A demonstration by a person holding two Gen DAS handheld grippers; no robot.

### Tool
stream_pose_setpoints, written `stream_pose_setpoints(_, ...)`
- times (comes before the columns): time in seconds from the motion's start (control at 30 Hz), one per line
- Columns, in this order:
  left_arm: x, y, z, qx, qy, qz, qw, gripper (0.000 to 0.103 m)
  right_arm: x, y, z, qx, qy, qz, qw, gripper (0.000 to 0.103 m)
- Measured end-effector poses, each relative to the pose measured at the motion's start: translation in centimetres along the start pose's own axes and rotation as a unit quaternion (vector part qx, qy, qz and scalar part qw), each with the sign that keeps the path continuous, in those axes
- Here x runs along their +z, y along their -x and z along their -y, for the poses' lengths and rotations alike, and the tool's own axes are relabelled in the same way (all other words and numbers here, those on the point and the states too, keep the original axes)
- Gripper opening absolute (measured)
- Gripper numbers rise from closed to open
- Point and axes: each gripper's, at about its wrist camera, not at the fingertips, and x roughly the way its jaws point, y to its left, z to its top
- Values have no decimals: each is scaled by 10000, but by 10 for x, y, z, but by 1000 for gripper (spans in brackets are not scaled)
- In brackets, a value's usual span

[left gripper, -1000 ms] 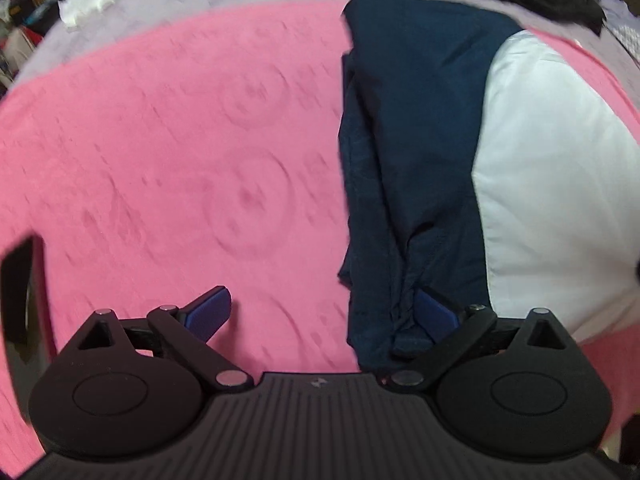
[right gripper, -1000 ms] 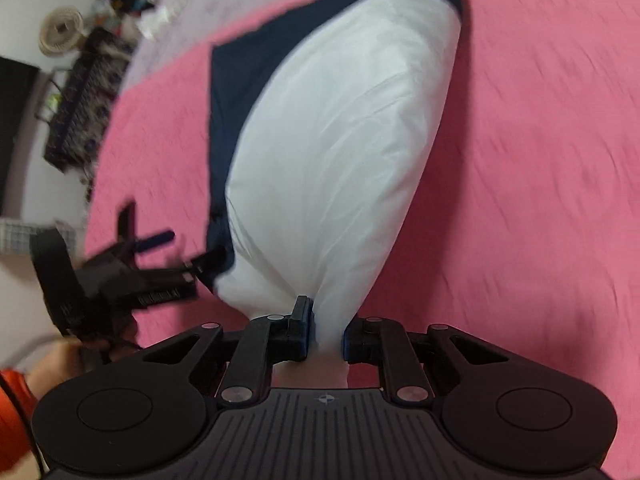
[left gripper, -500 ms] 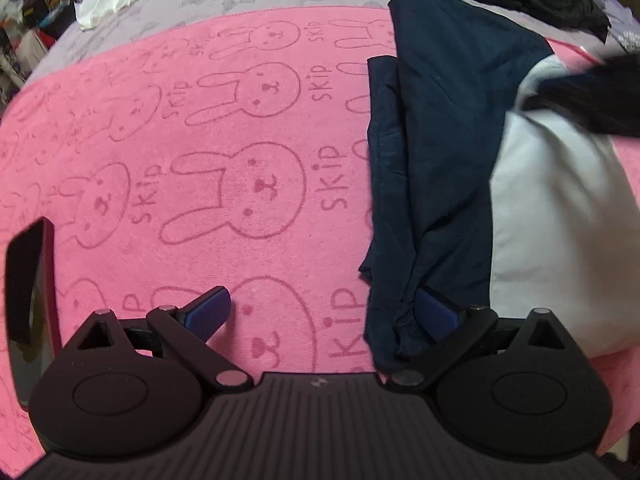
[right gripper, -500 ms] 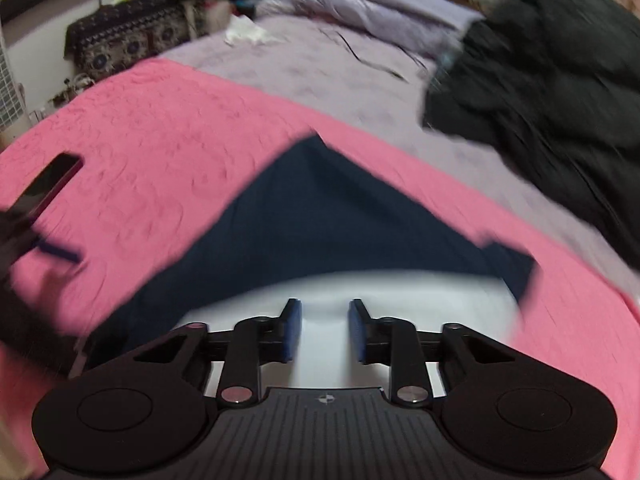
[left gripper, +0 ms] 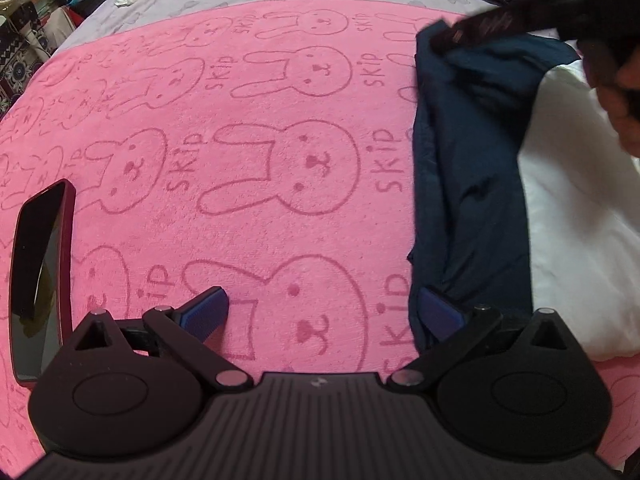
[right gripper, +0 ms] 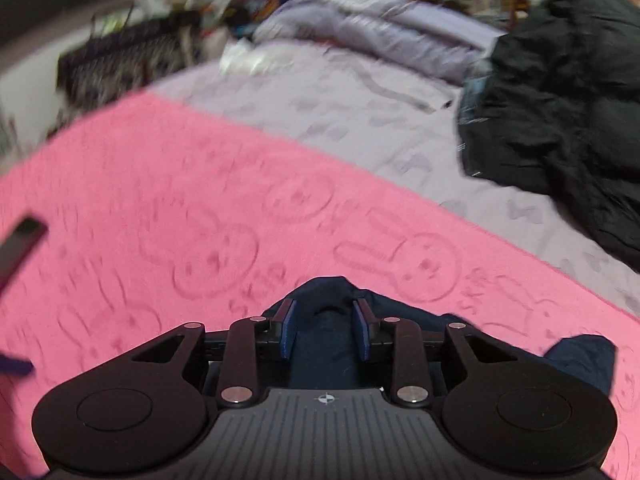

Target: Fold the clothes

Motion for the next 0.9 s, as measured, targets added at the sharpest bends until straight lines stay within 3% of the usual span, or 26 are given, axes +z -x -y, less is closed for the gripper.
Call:
stream_pose_setpoints(0.1,-2,1,0,21,-11,48,10000,103,-8,-5,-1,-278,-22,-115,9995,59)
stream_pose_setpoints(0.2,-2,0,0,35,-3,64,10000,103,-16,-26,-14,-252,359,-333,9985,69)
stream_pose_setpoints(0.3,-1,2,-1,19,43,57,10000,103,-4,-18,-22,-32,562,-234,9981,67)
stream_pose_setpoints(0.47,1,4,-2,26,31,28,10000,103,-12,30,0,-81,-189,-1,9998,73)
stream_pose_setpoints(0.63,6,14,7,203,-292,113,9993,102,-60,88,27,-607,-571,-268,9962,75)
stream_pose_setpoints(0.73,11,19,12,267,-474,153,9984,102,-95,119,36,-732,-516,-530,9946,82)
stream_pose_setpoints(0.9,22,30,23,354,-656,279,9968,102,-131,150,37,-810,-618,-796,9916,83)
